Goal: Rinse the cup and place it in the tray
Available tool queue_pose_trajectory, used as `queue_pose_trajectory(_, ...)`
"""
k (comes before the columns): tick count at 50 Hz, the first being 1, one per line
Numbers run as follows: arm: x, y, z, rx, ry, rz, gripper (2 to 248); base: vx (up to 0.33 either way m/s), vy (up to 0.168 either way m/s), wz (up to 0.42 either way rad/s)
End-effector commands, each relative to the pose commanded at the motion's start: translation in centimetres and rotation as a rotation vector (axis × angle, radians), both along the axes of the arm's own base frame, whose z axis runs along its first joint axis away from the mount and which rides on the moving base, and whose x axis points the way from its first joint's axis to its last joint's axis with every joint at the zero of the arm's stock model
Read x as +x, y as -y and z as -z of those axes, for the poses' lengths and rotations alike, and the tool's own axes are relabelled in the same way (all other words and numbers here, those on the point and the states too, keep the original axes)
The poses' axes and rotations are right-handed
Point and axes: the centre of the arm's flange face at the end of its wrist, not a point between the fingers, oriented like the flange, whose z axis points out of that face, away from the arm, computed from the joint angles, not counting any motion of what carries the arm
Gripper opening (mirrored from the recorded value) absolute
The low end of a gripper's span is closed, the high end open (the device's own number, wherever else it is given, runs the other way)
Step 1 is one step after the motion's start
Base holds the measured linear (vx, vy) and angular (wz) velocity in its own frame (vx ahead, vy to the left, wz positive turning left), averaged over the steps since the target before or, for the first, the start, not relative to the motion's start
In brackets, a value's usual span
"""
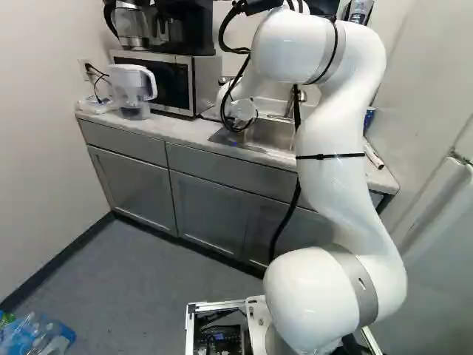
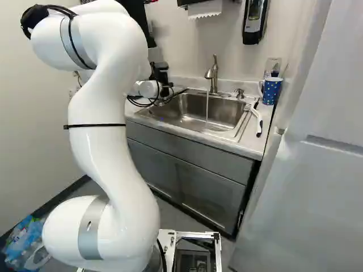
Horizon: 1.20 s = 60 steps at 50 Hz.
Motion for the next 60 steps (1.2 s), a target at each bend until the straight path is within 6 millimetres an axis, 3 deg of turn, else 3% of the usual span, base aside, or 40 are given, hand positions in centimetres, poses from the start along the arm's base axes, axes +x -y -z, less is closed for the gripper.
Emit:
queue_pose_trajectory(1, 0.0, 0.0, 0.0, 0.0, 0.0, 0.0, 170, 0.0, 0.0, 0.0)
queue_pose_trajectory(2, 0.0, 0.0, 0.0, 0.0, 0.0, 0.0, 205, 0.0, 0.0, 0.0)
queue_pose_trajectory(6, 0.0, 0.0, -0.1, 0.0, 0.001, 0.0, 205, 0.0, 0.0, 0.0)
queue_pose_trajectory(7, 0.0, 0.0, -0.1, 0.0, 0.002, 0.0, 240, 0.0, 0.0, 0.0)
queue_pose_trajectory(60, -0.3, 0.0, -6.1, 0.011, 0.095, 0.0, 247, 0.0, 0.0, 0.0)
